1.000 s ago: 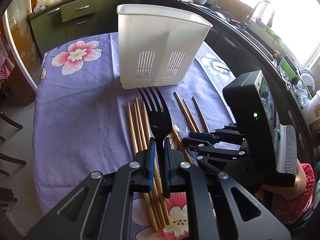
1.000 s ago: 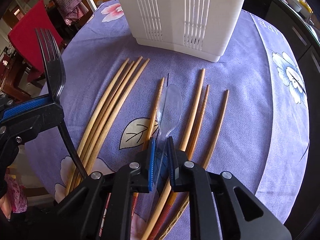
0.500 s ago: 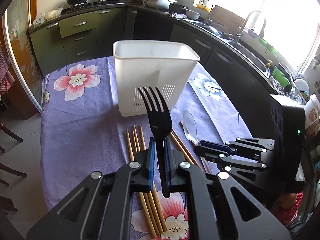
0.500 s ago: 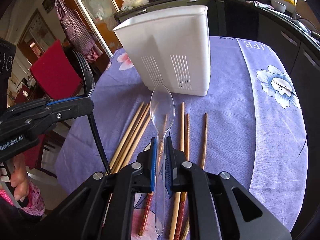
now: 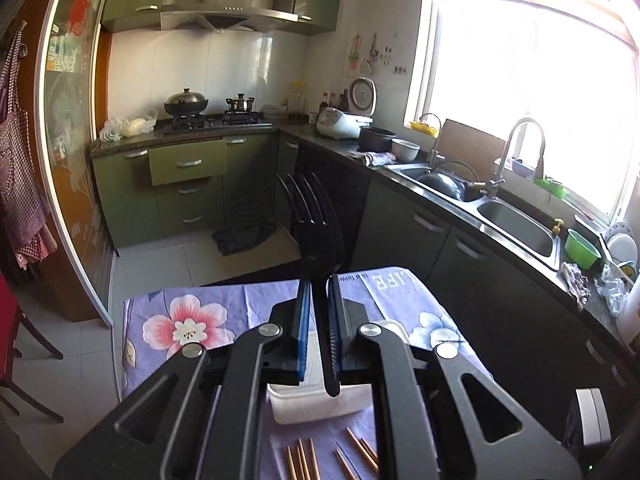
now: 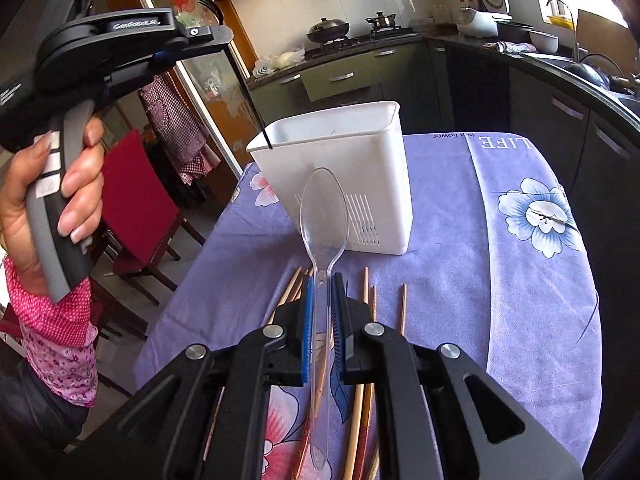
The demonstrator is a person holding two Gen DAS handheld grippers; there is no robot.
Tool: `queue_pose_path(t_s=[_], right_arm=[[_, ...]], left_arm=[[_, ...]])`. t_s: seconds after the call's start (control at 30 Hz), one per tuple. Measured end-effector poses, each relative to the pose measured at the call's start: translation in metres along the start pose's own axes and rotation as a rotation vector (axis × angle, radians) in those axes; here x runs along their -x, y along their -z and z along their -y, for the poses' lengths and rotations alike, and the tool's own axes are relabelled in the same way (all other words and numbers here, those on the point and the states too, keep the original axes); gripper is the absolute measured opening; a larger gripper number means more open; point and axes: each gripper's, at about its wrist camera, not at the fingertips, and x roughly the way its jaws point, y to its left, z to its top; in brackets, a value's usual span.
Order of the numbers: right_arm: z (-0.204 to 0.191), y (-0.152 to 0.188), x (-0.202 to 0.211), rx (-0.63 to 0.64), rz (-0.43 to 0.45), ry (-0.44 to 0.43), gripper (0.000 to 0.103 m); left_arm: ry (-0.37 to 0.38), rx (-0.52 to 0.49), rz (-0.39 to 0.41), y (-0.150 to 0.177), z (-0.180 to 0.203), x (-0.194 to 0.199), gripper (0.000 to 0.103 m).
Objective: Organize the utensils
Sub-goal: 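Drop the fork into the white holder with the left gripper while the right gripper drops the spoon in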
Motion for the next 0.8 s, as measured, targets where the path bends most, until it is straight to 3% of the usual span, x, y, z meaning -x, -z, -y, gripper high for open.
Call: queue_pose_path(t_s=[0.1,0.3,0.4,0.43,0.57,0.8], right_arm=[[0.001,-0.001,0.001,-0.004,0.01,-0.004,0.01],[0.001,-0.014,0.009,-0.015,0.068,-0.015,0.01],[-0.004,-0.033,0.017,-0.007,0.116,-0.013,0.01],[-0.007,-0.041,0.02,-0.003,0.144,-0.014,0.01],[-0.016,-0.079,0.033,-0.002,0.295,-0.009,0.01],[-0.031,-0.146,0.027,0.034,0.576,0.132,0.01]], left_arm=[[-0.043,-0.014,0.025,-0.007,0.001,-0.015,0.009],[-0.074,-0.044,-0.1,0.016,0.003,-0.054,0.009],[-0.071,-0.042,-0.139,0.031,-0.003,-0.064,0.03],[-0.071,-0.04,-0.142,0.035,-0.005,-0.065,0.037],[-0.06,-0.043,-0.143,0.042,-0.008,-0.056,0.039],[-0.049,-0.047,-0.099,0.044,-0.015,-0.017,0.046]])
